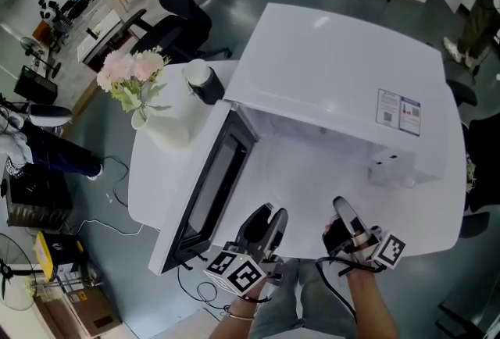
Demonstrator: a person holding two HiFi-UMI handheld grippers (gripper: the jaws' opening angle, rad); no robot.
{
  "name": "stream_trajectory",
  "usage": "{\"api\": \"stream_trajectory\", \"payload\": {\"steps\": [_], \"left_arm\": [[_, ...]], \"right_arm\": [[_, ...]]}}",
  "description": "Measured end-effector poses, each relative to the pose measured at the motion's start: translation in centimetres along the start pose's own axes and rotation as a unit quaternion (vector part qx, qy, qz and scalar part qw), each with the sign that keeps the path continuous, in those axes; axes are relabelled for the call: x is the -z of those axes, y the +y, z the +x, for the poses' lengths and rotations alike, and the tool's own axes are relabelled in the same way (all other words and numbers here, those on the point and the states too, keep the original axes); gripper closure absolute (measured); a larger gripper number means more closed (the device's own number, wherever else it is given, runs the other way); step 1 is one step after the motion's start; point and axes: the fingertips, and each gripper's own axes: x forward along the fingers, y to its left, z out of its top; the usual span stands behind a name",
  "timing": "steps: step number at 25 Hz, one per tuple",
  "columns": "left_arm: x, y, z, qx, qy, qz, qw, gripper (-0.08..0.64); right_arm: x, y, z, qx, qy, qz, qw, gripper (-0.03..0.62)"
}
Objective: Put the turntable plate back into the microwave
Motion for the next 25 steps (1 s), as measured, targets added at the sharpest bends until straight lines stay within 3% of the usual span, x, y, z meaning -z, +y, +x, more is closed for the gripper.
{"api": "stream_trajectory", "payload": {"steps": [4,9,19,25], "left_arm": [[-0.6,0.0,-0.2,-0.035,0.001,0.078,0.9963,0.370],[-1.2,-0.3,-0.5,-0.065,0.004,0.161,0.9847,0.380],[-2.6,1.0,-0.6,-0.109,0.005,0.189,0.9759,0.524],[-4.0,1.1,-0.5,-0.122,-0.011,0.205,0.9711,0.560]], "right_arm": [[-0.1,-0.1,0.3,0.001,-0.006,-0.001,1.000,0.534],[-0.1,-0.6,0.4,0.008,-0.028,0.008,1.000,0.534],[-0.6,-0.8,1.1,0.004,-0.057,-0.003,0.998,0.533],[-0.8,-1.2,1.9,0.000,-0.082,0.004,0.997,0.532]]}}
